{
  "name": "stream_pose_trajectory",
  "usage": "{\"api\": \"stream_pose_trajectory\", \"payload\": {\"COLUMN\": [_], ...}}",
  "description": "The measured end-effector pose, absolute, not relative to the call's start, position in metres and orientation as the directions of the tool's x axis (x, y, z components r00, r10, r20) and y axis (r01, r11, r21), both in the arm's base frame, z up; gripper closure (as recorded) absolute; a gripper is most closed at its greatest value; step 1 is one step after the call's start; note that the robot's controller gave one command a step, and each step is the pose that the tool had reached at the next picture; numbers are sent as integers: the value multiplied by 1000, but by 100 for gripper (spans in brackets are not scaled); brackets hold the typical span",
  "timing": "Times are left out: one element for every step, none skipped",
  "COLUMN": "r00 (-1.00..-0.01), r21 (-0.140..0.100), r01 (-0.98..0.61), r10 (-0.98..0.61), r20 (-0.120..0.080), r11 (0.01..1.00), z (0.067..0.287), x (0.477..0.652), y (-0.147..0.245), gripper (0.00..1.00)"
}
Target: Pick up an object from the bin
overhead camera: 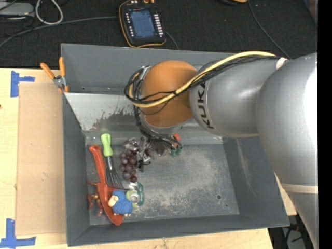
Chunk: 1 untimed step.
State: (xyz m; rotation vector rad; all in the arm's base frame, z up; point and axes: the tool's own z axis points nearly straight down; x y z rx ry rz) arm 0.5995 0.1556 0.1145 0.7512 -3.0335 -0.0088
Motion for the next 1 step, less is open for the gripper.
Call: {"api": "stream_pose_trajectory", "payload": {"r00": [-885], "r21": [8], "r01": [-466], "r10": [-466], "r20": [10], "r11": [885], "z": [150], "x": [601], "y": [156], "gripper": [100]}}
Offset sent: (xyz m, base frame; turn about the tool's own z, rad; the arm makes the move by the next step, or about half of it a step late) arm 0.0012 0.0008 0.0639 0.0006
